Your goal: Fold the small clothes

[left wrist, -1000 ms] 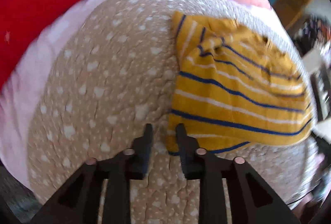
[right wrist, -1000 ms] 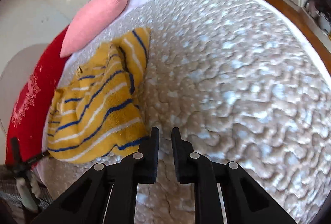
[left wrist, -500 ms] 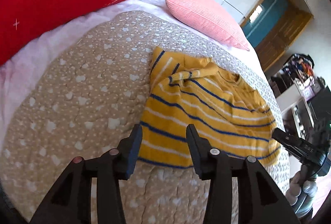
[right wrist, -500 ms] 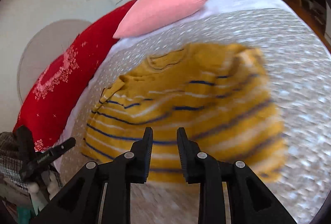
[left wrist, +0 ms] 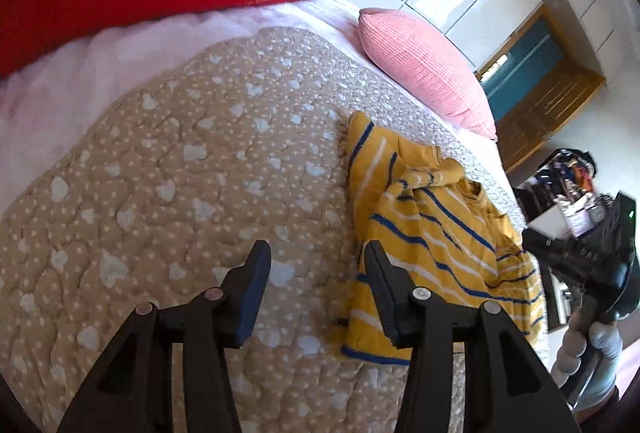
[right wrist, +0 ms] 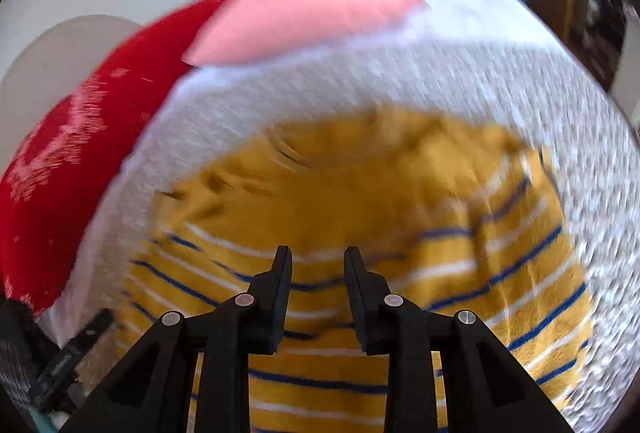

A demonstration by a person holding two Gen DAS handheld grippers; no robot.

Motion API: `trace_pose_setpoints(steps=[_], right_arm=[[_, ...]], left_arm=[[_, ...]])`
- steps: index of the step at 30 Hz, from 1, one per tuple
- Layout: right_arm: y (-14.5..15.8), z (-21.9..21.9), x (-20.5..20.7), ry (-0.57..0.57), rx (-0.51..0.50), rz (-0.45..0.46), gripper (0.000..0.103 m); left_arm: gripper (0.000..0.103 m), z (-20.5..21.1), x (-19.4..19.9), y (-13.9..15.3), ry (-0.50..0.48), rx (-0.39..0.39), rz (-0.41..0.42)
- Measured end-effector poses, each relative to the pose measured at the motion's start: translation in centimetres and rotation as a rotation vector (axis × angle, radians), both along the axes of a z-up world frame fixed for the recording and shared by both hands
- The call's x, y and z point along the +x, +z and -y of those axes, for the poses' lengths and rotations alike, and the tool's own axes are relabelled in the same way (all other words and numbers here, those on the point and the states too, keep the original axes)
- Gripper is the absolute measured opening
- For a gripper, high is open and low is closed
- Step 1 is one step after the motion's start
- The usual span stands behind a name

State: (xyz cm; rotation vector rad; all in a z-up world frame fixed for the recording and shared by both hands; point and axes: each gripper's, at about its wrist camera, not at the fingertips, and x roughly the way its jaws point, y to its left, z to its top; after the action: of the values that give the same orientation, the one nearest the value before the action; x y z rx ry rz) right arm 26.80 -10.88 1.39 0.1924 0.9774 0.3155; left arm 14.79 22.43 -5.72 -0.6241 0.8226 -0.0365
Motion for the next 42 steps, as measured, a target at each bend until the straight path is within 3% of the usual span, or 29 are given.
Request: trace_pose_setpoints(steps=[3,9,14,17,24,29,32,37,42], right_arm=[[0.5,-4.1,0.6,0.091,0.02,-0.03,0.035],[-4.3,-13.2,5.3,0.153,-0.077,-0.148,0.035],[-5.7,-18.4,8.8,0.187,-0.092,-0.176,0.037],[-5.4,-20.9,9.1,0.258,-0.112,-0.173,0.046],[-3.0,-19.7,7.8,0.242,-0.116,-0.142,0.047],[-2.8,-20.4,4.7,0.324,-0.187,-0.172,0.055],[-3.3,-21.0,3.3,0.356,-0.205,-0.196,0.061],[-5.1,-22.1,2.8,0.348,-0.261,-0.224,0.065],[-6.4,-23.5,2.2,0.346,-0.356,-0.211,0.073]], left_arm=[[0.047,-0.5,0.1,-0.5,-0.022,-0.04,0.002],[0.048,-0.7,-0.2,-0.8,-0.038,-0.064,-0.003],[0.048,-1.8,-0.6,-1.4,-0.054,-0.144,-0.015],[0.048,-2.4,-0.8,-1.7,-0.054,-0.175,-0.019],[0.05,-1.8,-0.8,-1.7,-0.069,-0.205,-0.023],[0.05,0.3,-0.5,-1.8,-0.143,-0.263,-0.039],[0.021,1.8,-0.3,-2.6,-0.217,-0.316,-0.077],[0.02,1.3,-1.3,-2.3,-0.209,-0.314,-0.054],[0.021,-2.4,-2.9,-2.0,-0.098,-0.327,-0.008]])
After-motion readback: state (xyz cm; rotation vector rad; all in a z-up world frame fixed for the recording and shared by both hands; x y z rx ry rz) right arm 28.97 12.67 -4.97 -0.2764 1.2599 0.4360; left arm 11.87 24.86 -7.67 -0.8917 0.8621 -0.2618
